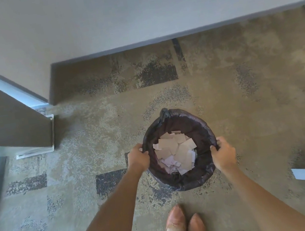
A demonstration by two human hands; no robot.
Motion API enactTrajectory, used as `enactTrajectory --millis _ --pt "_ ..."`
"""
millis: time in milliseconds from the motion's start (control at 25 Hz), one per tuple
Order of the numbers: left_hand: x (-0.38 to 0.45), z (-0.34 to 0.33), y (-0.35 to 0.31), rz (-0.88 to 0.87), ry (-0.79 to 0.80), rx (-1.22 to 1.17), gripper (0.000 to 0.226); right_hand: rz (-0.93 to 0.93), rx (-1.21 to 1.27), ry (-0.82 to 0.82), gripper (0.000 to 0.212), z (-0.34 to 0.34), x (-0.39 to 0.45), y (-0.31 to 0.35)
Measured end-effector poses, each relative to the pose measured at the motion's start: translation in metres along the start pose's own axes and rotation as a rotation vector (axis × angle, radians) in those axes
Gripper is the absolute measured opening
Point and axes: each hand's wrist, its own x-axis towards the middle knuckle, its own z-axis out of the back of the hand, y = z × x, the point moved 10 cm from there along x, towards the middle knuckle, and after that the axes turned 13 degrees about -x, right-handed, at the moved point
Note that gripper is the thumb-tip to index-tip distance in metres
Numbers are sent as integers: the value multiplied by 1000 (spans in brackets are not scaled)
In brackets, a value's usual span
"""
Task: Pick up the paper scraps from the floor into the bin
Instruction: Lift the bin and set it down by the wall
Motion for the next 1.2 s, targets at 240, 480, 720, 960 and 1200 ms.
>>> enactTrajectory --millis 240,480,720,960,1200 --pt "-48 79 -19 18 -157 -118 24 164 47 -53 12 30 -27 86" --pt "-40 186 -34 73 -253 -194 27 291 16 -51 9 31 -42 204" --pt "29 303 -75 69 -253 -182 27 224 91 -82 11 -1 -31 332" --pt "118 405 -116 1 -284 -62 25 271 82 -97 17 -46 -2 446" --pt "200 459 -154 8 -309 -20 25 245 42 -79 24 -75 57 531"
